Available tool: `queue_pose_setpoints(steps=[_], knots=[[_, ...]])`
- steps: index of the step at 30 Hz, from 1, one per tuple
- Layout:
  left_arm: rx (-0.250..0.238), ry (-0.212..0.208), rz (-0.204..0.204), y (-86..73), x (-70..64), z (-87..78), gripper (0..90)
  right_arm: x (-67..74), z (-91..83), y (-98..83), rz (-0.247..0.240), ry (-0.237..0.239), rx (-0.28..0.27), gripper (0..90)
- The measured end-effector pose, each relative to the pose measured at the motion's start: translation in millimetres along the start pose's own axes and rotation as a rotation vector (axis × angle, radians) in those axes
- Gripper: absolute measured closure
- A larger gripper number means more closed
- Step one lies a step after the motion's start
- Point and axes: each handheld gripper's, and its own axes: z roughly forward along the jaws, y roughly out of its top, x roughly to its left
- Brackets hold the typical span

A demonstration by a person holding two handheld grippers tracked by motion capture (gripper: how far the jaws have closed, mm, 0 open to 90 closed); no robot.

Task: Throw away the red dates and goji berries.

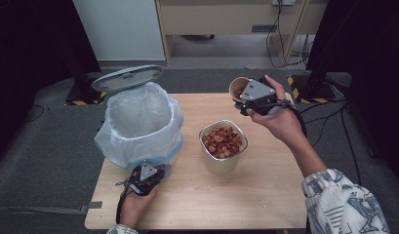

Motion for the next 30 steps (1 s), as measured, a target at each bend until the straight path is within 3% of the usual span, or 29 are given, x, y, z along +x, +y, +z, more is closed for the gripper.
queue_pose_setpoints(steps=[14,30], knots=[[0.001,0.0,-0.001,0.1,-0.1,0.0,86.3,7.9,-3.2,6.7,-0.13,-0.028,0.02,30.0],[0.0,-0.001,-0.002,0.1,-0.1,0.0,86.3,9.3,-5.9,7.8,-0.155,-0.032,0.027,30.0]])
